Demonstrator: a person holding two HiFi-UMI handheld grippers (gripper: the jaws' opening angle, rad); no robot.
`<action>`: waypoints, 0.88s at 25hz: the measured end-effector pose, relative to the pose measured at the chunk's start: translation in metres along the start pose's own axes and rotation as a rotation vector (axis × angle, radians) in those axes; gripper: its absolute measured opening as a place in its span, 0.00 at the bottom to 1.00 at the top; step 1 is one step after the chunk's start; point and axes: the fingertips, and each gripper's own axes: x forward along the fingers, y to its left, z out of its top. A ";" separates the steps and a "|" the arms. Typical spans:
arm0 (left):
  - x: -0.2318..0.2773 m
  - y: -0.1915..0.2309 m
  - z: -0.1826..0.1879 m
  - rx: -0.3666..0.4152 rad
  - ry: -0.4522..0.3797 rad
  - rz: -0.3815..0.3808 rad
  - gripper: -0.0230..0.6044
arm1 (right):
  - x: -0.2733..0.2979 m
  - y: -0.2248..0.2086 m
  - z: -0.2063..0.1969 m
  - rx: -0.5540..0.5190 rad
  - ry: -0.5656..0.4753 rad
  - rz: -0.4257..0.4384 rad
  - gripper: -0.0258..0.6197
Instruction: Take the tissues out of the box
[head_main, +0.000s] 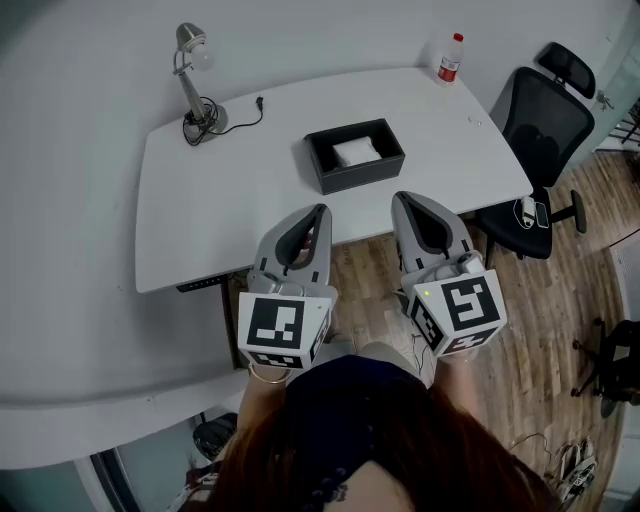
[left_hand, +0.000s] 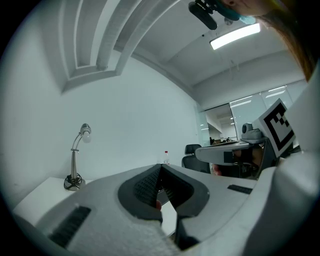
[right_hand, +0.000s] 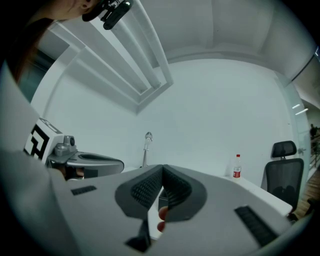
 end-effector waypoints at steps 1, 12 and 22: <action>0.001 0.002 0.000 -0.005 -0.001 -0.006 0.07 | 0.002 0.001 0.001 0.008 -0.002 0.004 0.07; 0.013 0.009 -0.006 -0.029 0.002 -0.048 0.07 | 0.016 0.001 -0.008 -0.022 0.043 -0.014 0.07; 0.034 0.025 -0.009 -0.037 0.004 -0.051 0.07 | 0.041 -0.011 -0.012 -0.038 0.060 -0.023 0.07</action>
